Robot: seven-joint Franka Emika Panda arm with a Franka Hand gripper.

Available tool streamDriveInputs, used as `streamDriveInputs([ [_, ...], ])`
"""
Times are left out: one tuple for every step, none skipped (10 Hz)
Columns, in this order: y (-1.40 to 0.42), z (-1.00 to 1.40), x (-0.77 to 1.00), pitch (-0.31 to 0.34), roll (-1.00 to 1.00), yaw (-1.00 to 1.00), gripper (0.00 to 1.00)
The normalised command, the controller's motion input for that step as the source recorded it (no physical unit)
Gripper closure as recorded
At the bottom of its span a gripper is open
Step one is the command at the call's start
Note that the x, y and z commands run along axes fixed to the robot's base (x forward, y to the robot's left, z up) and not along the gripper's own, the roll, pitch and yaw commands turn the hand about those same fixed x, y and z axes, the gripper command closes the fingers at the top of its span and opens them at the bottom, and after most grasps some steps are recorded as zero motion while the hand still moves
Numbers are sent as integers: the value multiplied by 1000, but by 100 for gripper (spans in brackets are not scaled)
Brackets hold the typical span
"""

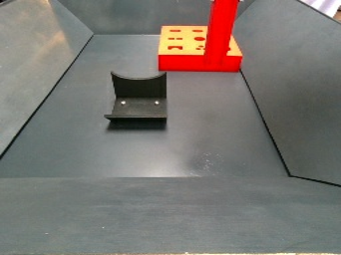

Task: Pick up the arch object. Move up. Rotate the arch object. Move to above the board. Insert the arch object.
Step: Rotate the arch object.

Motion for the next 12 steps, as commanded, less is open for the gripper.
streamDriveInputs([
  [13,15,18,114,-49,-283,100],
  [0,-1000,0,113,-249,-192,100],
  [2,-1000,14,91,-248,-122,100],
  [7,-1000,37,48,-237,-93,100],
  [10,-1000,34,16,-226,-78,100],
  [20,-1000,28,-21,-195,-64,100],
  [25,-1000,26,-38,-174,-55,100],
  [26,-956,30,-44,-170,-49,100],
  [23,-851,31,-47,-175,-49,100],
  [17,-653,33,-47,-186,-52,100],
  [16,-558,33,-48,-192,-52,100],
  [13,-378,26,-50,-202,-53,100],
])
